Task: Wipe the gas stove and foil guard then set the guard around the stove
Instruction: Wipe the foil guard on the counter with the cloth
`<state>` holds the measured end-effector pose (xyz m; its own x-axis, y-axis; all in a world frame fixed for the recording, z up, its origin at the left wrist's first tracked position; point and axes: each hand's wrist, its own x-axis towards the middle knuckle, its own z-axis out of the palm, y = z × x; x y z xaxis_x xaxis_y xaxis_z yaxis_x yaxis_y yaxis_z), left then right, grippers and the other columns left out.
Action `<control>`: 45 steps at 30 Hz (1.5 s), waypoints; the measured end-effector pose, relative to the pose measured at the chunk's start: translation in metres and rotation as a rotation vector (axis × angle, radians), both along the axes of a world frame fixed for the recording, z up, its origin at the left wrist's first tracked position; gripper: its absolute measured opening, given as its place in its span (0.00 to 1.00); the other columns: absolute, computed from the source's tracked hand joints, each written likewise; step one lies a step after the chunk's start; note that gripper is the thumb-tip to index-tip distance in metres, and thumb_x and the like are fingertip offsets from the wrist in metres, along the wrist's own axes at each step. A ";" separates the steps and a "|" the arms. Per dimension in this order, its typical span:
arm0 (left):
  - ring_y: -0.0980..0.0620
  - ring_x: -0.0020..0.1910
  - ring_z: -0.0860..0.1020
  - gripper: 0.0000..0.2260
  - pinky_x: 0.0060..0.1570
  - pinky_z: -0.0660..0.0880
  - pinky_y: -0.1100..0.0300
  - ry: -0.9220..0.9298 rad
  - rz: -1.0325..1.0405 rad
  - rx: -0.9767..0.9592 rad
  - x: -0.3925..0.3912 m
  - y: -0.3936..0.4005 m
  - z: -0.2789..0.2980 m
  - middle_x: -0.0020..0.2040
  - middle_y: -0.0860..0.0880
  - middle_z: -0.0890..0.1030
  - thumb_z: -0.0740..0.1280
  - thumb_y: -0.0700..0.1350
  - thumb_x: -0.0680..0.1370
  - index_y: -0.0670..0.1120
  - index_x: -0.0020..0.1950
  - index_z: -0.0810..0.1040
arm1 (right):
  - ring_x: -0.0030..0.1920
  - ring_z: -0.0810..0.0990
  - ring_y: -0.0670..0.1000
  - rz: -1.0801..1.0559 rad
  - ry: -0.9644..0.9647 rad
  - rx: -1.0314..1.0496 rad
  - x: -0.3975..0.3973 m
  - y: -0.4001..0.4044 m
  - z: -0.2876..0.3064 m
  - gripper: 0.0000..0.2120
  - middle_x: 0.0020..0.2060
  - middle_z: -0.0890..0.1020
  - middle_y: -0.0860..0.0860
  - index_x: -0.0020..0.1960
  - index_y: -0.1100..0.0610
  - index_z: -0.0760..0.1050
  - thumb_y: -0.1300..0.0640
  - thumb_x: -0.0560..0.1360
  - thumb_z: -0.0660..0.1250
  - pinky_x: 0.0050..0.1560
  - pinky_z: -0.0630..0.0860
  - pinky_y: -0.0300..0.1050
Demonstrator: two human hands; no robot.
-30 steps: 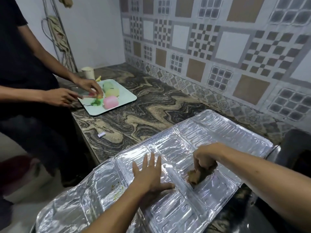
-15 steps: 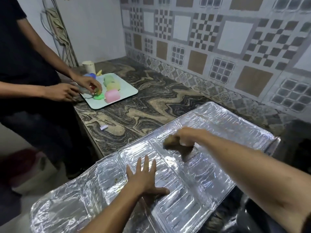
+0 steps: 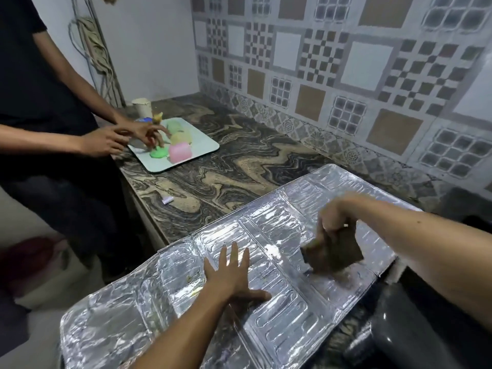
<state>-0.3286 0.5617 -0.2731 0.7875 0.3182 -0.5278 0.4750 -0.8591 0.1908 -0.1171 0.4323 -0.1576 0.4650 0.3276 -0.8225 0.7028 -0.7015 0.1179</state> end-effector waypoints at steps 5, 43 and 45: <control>0.41 0.76 0.31 0.55 0.66 0.34 0.28 0.010 0.014 -0.007 0.001 -0.002 0.000 0.76 0.47 0.28 0.62 0.75 0.66 0.52 0.77 0.32 | 0.48 0.76 0.53 -0.039 -0.257 0.559 -0.004 0.029 -0.003 0.16 0.47 0.79 0.52 0.59 0.51 0.77 0.64 0.75 0.61 0.52 0.75 0.48; 0.39 0.77 0.35 0.55 0.68 0.36 0.29 -0.044 0.044 -0.004 0.009 -0.013 0.005 0.78 0.44 0.32 0.62 0.74 0.67 0.49 0.79 0.36 | 0.43 0.77 0.55 0.223 0.022 -0.151 -0.055 0.011 -0.011 0.18 0.47 0.78 0.53 0.58 0.55 0.79 0.65 0.70 0.65 0.30 0.75 0.40; 0.39 0.77 0.35 0.55 0.69 0.37 0.29 -0.056 0.040 -0.003 0.011 -0.015 0.005 0.78 0.44 0.33 0.63 0.74 0.67 0.48 0.79 0.37 | 0.45 0.77 0.54 0.100 0.012 0.071 -0.039 0.004 -0.005 0.14 0.43 0.79 0.51 0.52 0.53 0.80 0.64 0.69 0.64 0.41 0.76 0.45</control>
<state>-0.3177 0.5468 -0.2681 0.8028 0.3484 -0.4838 0.4971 -0.8392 0.2206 -0.1563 0.4360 -0.1627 0.4168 0.4298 -0.8010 0.7711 -0.6338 0.0612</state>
